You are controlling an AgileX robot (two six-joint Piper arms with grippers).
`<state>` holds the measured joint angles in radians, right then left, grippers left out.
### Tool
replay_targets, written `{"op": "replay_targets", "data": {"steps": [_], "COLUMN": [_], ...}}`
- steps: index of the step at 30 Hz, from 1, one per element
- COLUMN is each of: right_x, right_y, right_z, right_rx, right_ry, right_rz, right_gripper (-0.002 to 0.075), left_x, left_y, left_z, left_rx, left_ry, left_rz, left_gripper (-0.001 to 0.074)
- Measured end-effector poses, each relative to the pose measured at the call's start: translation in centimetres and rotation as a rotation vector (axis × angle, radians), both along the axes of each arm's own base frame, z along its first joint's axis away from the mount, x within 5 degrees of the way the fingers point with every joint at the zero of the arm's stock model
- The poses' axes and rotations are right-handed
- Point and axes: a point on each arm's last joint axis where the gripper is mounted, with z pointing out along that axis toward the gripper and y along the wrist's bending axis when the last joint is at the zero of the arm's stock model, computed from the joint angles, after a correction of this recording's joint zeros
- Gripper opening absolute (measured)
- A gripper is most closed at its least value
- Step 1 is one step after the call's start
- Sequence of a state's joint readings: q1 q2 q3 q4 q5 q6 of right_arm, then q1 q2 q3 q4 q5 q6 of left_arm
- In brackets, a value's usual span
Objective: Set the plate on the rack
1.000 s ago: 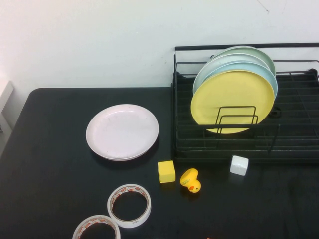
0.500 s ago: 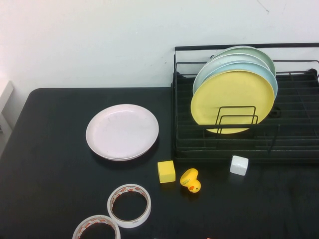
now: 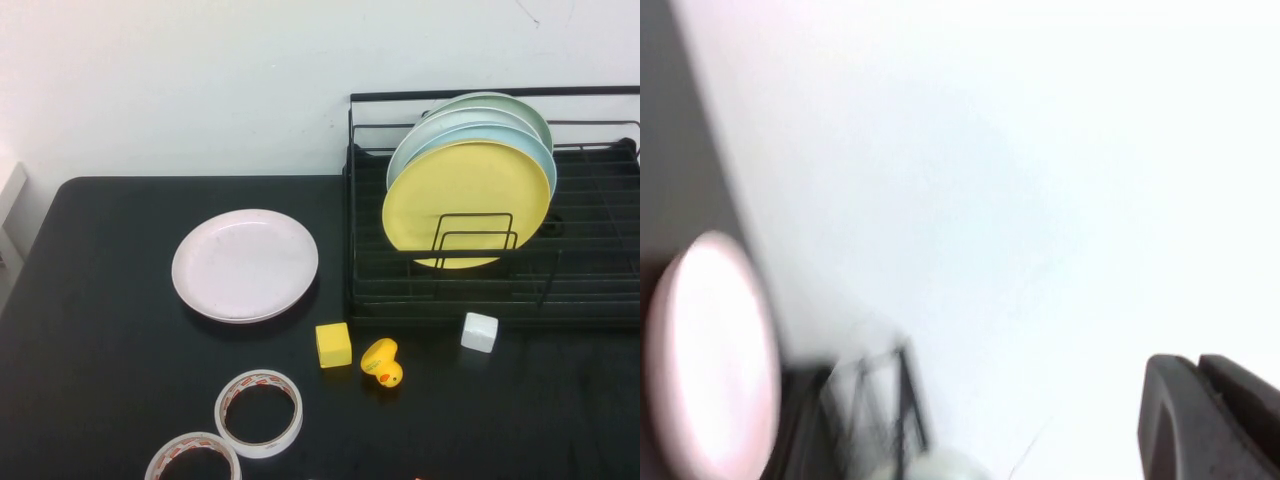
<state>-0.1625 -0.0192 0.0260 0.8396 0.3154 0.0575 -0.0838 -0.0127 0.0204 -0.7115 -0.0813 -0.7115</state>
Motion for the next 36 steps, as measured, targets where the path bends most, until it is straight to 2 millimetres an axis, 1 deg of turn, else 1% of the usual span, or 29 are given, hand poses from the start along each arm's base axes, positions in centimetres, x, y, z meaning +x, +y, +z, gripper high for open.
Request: {"op": "replay_targets", "data": {"steps": [2, 4, 6, 9, 11, 14, 15, 18, 20, 21, 23, 26, 28, 30, 32, 33, 36], "right_x": [0.0, 0.0, 0.0, 0.0, 0.0, 0.0, 0.0, 0.0, 0.0, 0.0, 0.0, 0.0, 0.0, 0.0, 0.0, -0.1, -0.1], "right_y": [0.0, -0.1, -0.1, -0.1, -0.1, -0.1, -0.1, -0.1, 0.0, 0.0, 0.0, 0.1, 0.1, 0.1, 0.1, 0.2, 0.2], "right_z": [0.0, 0.0, 0.0, 0.0, 0.0, 0.0, 0.0, 0.0, 0.0, 0.0, -0.1, -0.1, -0.1, -0.1, -0.1, -0.2, -0.2], "right_rx": [-0.007, -0.030, -0.070, -0.133, -0.173, -0.197, -0.199, -0.204, -0.220, -0.227, -0.238, -0.239, -0.241, -0.240, -0.240, -0.240, -0.239], "right_ry": [-0.003, -0.008, -0.013, -0.022, -0.026, -0.029, -0.030, -0.029, -0.026, -0.025, -0.024, -0.021, -0.020, -0.018, -0.016, -0.014, -0.007], "right_rz": [-0.003, -0.003, 0.003, 0.013, 0.020, 0.024, 0.024, 0.027, 0.036, 0.040, 0.045, 0.051, 0.052, 0.055, 0.059, 0.061, 0.071], "right_gripper": [-0.0002, -0.0002, -0.0002, -0.0002, -0.0002, -0.0002, -0.0002, -0.0002, -0.0002, -0.0002, -0.0002, -0.0002, -0.0002, -0.0002, -0.0002, -0.0002, -0.0002], "left_x": [-0.1, -0.1, -0.3, -0.5, -0.1, 1.6, 2.2, 4.7, 6.9, 8.1, 10.6, 14.3, 16.8, 19.6, 22.2, 23.1, 26.3], "left_y": [0.4, 0.5, 0.1, -0.7, -1.1, -1.0, -0.9, -0.4, -0.2, -0.3, -0.6, -1.7, -2.6, -3.3, -3.9, -4.1, -4.7], "left_z": [0.5, 0.8, 1.5, 4.4, 6.1, 7.7, 8.2, 9.8, 10.8, 10.9, 12.0, 13.0, 13.3, 13.1, 12.4, 12.1, 10.6], "left_rx": [0.016, 0.100, 0.242, 0.564, 0.794, 1.046, 1.102, 1.255, 1.307, 1.312, 1.292, 1.237, 1.221, 1.229, 1.226, 1.226, 1.210], "left_ry": [-0.055, -0.085, -0.076, -0.020, 0.078, 0.279, 0.329, 0.477, 0.560, 0.608, 0.676, 0.750, 0.780, 0.815, 0.856, 0.875, 0.935], "left_rz": [0.046, 0.070, 0.044, -0.029, -0.092, -0.185, -0.201, -0.236, -0.268, -0.298, -0.351, -0.448, -0.509, -0.559, -0.613, -0.634, -0.684], "left_gripper": [-0.0001, -0.0001, -0.0001, -0.0001, -0.0001, -0.0001, -0.0001, -0.0001, -0.0001, -0.0001, -0.0001, -0.0001, 0.0000, 0.0019, 0.0078, 0.0115, 0.0302]}}
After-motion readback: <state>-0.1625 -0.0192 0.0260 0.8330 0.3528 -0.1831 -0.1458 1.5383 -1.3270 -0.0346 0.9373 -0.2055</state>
